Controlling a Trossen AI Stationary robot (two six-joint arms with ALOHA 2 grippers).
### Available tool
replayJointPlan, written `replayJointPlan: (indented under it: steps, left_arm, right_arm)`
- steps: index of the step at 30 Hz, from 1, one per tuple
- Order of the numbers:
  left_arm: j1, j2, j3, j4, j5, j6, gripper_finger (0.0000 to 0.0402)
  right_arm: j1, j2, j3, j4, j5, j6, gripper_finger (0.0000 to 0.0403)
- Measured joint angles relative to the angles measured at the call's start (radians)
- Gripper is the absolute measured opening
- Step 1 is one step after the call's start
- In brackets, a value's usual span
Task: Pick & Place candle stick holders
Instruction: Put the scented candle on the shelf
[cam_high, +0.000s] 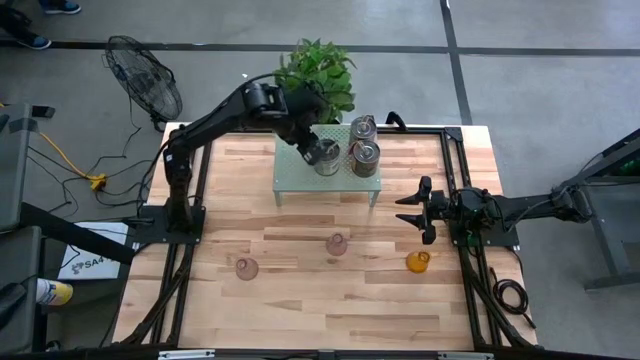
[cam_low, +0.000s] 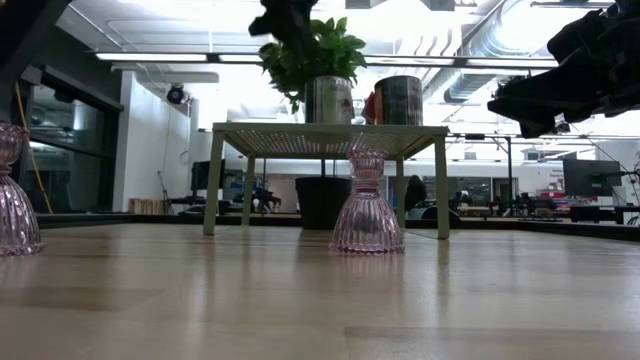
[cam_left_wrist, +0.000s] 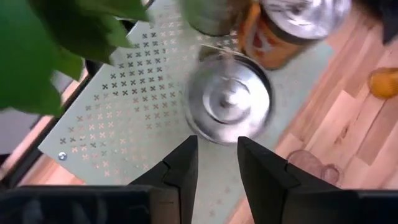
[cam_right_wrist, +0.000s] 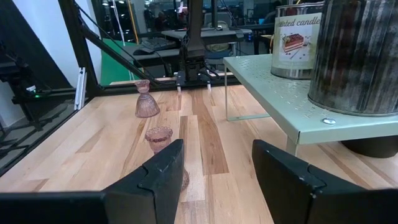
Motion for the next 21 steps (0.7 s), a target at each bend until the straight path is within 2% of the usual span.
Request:
replayJointPlan:
  steps: [6, 12, 21]
  left_arm:
    - [-0.123, -0.016, -0.001, -0.05, -0.225, -0.016, 0.011]
    - [-0.24, -0.022, 0.0, -0.061, -0.406, -0.079, 0.0104]
    - [-0.347, -0.022, -0.009, -0.12, -0.608, -0.163, 0.0007]
  right_arm:
    - [0.0, 0.0, 0.0, -0.001, 0.0, 0.001, 0.0185]
    - [0.0, 0.0, 0.0, 0.0, 0.0, 0.0, 0.0185]
    - [0.0, 0.0, 0.0, 0.0, 0.0, 0.001, 0.0185]
